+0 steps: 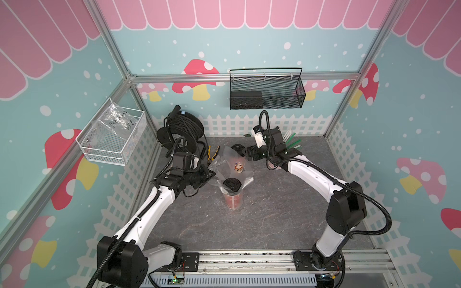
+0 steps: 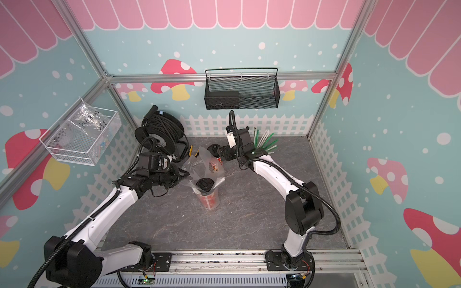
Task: Pack milk tea into plastic carrier bags
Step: Pick up the milk tea cup at the center of the board.
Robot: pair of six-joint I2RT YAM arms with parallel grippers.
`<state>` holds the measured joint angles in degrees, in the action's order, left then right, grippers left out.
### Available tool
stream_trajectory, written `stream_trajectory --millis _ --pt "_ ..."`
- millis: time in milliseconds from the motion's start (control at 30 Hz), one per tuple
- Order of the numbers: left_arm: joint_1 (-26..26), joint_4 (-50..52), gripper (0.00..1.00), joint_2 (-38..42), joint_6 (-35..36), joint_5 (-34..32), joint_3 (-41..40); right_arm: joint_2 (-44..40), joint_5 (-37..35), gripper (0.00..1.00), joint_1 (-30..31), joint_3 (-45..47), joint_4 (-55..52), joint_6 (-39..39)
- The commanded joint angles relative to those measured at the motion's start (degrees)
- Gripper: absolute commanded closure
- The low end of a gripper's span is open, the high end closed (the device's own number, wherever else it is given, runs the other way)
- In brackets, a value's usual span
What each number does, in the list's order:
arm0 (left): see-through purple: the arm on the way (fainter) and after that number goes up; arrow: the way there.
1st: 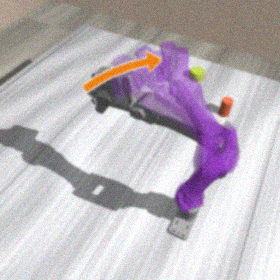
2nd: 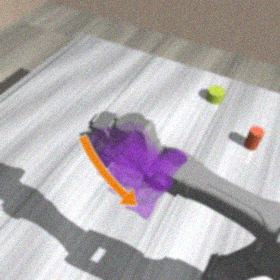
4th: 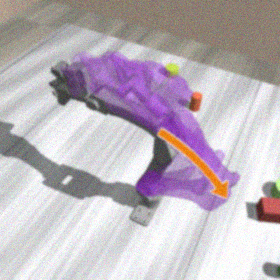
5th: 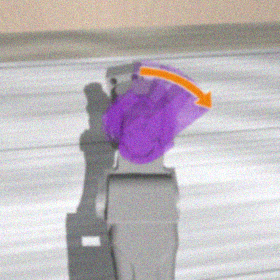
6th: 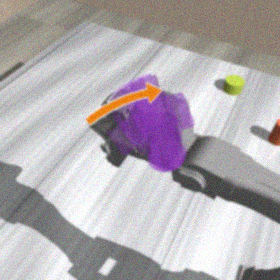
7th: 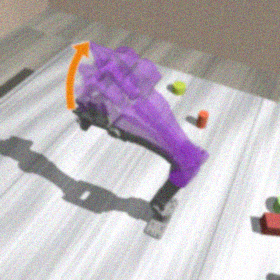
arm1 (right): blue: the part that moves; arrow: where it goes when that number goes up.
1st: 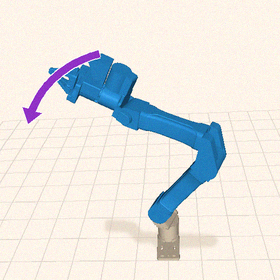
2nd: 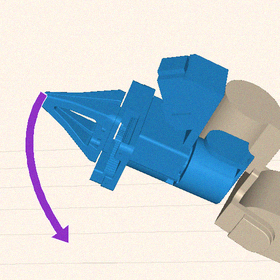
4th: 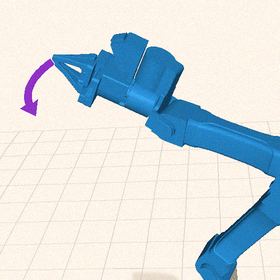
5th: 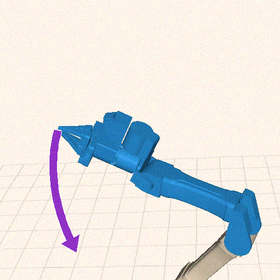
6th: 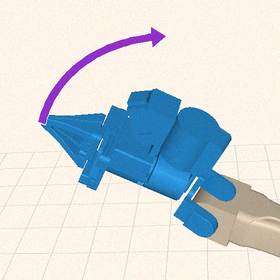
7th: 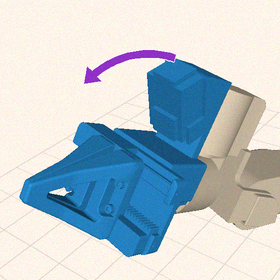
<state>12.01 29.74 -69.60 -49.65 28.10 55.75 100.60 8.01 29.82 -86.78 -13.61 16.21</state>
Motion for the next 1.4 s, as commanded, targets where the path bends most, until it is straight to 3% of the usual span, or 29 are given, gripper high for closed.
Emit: stream_trajectory --millis 0,333,1367 --pt "-0.66 -0.03 0.82 -0.18 0.32 0.58 1.2 2.47 3.6 0.08 -0.07 -1.66 1.65 -1.79" --pt "-1.55 0.63 0.87 -0.53 0.76 0.58 1.12 6.6 8.57 0.0 0.14 -1.82 7.24 -1.88" --pt "-2.25 0.58 0.91 -1.41 1.27 1.92 2.0 17.04 1.59 0.0 2.94 -8.85 7.23 -3.16"
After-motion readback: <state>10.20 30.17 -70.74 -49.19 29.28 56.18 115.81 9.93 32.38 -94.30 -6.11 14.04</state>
